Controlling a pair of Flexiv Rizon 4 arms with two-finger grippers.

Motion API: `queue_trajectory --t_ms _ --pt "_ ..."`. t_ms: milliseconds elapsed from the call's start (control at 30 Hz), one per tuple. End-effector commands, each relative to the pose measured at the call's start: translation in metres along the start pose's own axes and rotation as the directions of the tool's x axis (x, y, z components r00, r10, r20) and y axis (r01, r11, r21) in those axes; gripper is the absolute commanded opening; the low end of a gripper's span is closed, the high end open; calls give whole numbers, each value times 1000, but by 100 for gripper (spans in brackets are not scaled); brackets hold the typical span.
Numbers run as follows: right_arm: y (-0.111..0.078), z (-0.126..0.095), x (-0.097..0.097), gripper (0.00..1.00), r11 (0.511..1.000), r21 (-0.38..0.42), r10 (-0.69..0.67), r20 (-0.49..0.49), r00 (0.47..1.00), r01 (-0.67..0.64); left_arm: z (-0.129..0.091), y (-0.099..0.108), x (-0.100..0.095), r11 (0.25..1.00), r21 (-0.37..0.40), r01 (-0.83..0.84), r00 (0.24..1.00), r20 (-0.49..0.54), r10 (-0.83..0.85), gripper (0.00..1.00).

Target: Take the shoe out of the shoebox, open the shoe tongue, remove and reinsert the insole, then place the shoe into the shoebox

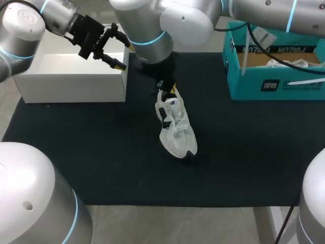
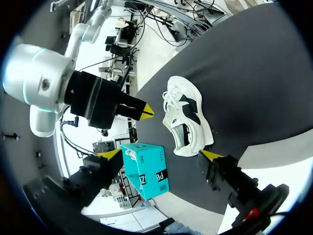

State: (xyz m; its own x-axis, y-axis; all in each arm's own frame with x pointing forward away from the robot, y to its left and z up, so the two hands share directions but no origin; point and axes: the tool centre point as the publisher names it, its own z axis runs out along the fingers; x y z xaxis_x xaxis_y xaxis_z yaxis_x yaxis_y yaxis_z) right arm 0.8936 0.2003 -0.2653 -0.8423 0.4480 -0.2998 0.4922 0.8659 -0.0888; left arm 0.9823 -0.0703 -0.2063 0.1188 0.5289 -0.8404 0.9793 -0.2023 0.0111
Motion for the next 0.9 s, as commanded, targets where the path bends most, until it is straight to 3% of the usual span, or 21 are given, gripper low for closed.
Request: queue_trajectory --t_ms 33,300,367,733,800,900 --pt "-11 -1 -3 0 953 -190 -238 6 971 235 0 -1 0 1000 -3 -1 1000 -3 1 100" --pt "-10 3 -3 0 951 -178 -258 0 966 253 0 -1 0 1000 -3 -1 1000 -3 1 100" --pt "-6 4 -9 0 945 -229 -241 -6 970 233 0 -1 0 1000 -3 -1 1000 -3 1 100" --pt "10 11 -38 1 938 -215 -281 -6 960 273 0 -1 0 1000 -3 -1 1000 -3 1 100" --pt "14 14 -44 23 938 -211 -281 4 960 275 0 -1 0 1000 -3 -1 1000 -3 1 100" --pt "20 16 -52 33 935 -219 -283 15 959 279 0 -1 0 1000 -3 -1 1000 -3 1 100"
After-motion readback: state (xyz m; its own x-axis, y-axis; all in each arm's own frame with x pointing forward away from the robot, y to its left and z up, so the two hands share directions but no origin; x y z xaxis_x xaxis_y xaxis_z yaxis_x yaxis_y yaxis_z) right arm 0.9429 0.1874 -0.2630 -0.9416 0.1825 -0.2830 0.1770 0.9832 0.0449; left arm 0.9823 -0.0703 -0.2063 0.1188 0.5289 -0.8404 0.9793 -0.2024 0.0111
